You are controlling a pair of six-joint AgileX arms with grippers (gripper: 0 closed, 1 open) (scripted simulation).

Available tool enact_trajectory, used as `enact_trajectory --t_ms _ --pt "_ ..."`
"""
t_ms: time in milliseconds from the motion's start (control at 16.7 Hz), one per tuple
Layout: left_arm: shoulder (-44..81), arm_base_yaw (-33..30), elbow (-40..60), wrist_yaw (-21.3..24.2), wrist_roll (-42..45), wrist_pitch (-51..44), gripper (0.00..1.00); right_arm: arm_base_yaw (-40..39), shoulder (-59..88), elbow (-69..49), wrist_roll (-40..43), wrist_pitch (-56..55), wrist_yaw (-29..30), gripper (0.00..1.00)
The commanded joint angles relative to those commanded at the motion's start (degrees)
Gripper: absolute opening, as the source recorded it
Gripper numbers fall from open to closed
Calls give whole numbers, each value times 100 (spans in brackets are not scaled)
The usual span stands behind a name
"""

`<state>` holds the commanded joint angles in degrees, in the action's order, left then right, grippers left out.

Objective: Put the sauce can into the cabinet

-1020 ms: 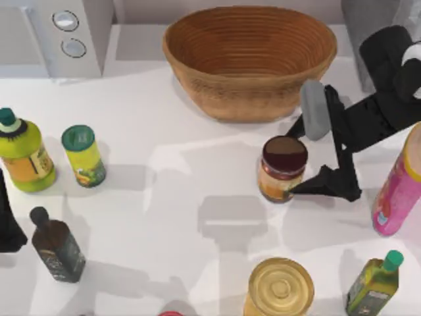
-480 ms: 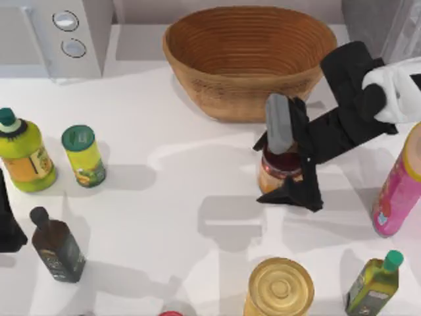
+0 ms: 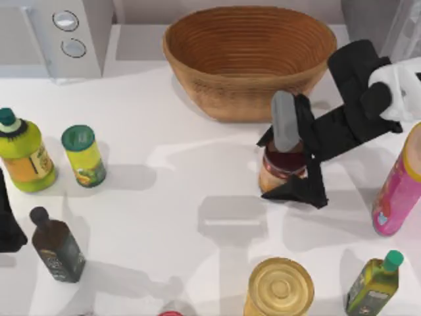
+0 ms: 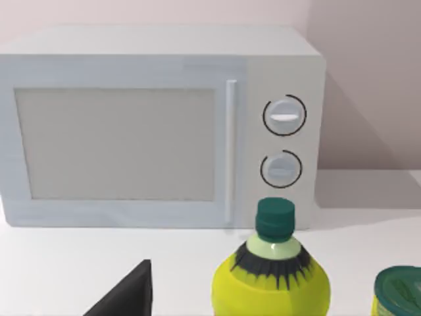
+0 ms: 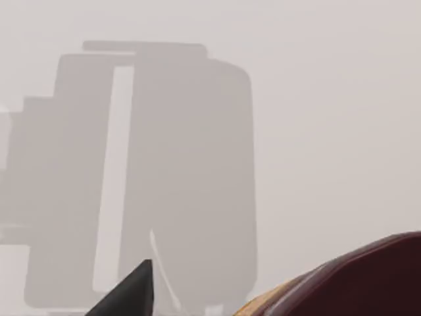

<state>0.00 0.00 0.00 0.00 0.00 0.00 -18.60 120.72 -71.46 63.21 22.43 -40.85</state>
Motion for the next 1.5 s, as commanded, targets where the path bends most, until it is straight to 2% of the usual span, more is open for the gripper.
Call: enact_trajectory --t_ms 720,1200,1500 --pt "0 0 0 0 0 0 100 0 0 0 0 0 0 2" --pt "0 0 0 0 0 0 100 0 0 0 0 0 0 0" --pt "0 0 0 0 0 0 100 -62 -303 -424 35 501 -24 0"
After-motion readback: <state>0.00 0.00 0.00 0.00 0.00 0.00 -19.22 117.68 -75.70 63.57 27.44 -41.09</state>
